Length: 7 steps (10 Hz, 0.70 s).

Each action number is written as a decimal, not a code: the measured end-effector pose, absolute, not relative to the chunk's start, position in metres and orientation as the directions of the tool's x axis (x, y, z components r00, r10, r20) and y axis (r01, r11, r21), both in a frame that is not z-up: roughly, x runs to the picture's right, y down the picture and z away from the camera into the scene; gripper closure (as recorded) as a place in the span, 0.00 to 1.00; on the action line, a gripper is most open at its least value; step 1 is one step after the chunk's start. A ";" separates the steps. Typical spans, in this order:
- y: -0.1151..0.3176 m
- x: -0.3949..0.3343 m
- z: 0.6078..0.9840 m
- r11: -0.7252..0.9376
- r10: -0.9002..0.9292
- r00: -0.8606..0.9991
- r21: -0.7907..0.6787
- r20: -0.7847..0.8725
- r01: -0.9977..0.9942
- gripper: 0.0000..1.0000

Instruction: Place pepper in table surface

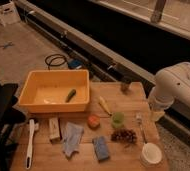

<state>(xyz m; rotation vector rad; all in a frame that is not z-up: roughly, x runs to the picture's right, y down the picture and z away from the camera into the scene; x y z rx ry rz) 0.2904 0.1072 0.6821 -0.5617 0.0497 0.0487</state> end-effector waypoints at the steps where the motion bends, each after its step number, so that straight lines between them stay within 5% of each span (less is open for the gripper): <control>1: 0.103 0.288 0.681 0.857 0.014 0.998 -0.513 -0.056 -0.041 0.35; 7: 0.017 0.165 0.646 0.919 -0.225 0.973 -0.322 0.049 0.229 0.35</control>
